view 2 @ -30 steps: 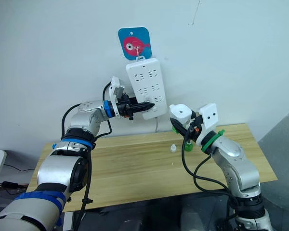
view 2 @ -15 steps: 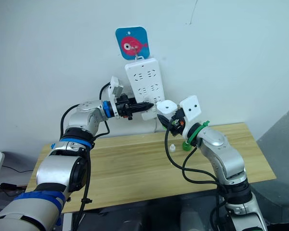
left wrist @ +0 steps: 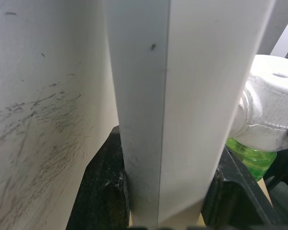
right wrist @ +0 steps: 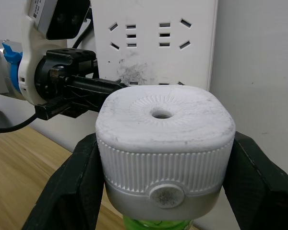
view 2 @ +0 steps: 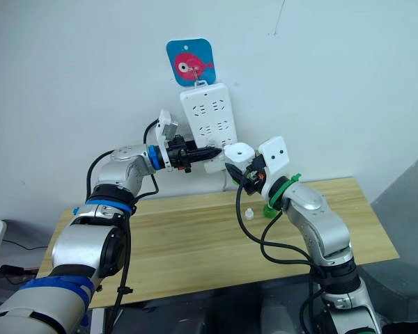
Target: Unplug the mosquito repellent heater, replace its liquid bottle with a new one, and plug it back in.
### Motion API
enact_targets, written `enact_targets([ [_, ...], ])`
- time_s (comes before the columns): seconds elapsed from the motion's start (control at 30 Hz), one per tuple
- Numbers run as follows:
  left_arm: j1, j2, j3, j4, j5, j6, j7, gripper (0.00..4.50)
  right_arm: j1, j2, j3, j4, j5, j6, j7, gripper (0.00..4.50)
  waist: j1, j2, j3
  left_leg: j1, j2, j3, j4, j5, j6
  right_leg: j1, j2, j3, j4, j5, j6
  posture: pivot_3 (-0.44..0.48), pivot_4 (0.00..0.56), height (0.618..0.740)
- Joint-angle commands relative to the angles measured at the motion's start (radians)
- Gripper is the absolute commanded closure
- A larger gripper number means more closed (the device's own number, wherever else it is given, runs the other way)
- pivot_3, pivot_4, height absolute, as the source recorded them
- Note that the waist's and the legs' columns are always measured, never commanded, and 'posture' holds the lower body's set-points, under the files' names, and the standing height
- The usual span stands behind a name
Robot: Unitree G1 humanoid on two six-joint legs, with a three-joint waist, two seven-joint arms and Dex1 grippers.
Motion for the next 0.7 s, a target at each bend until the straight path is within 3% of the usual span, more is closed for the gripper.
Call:
enact_targets([
  [0.03, -0.019, 0.003, 0.013, -0.045, -0.012, -0.011, -0.015, 3.15, -0.030, -0.001, -0.021, -0.042, 0.003, -0.037, 0.005, 1.52, 0.000, 0.000, 0.000, 0.000, 0.000, 0.000, 0.000, 0.000, 0.000, 0.000, 0.000, 0.000, 0.000, 0.000, 0.000, -0.107, 0.161, 0.740],
  [0.7, -0.005, -0.019, 0.021, -0.096, -0.032, 0.012, 0.013, 3.15, -0.066, 0.057, 0.042, 0.004, -0.103, -0.028, -0.070, 1.52, -0.001, 0.000, 0.000, 0.000, 0.000, 0.000, 0.000, 0.000, 0.000, -0.001, 0.000, 0.000, 0.000, 0.000, 0.000, -0.100, 0.168, 0.740],
])
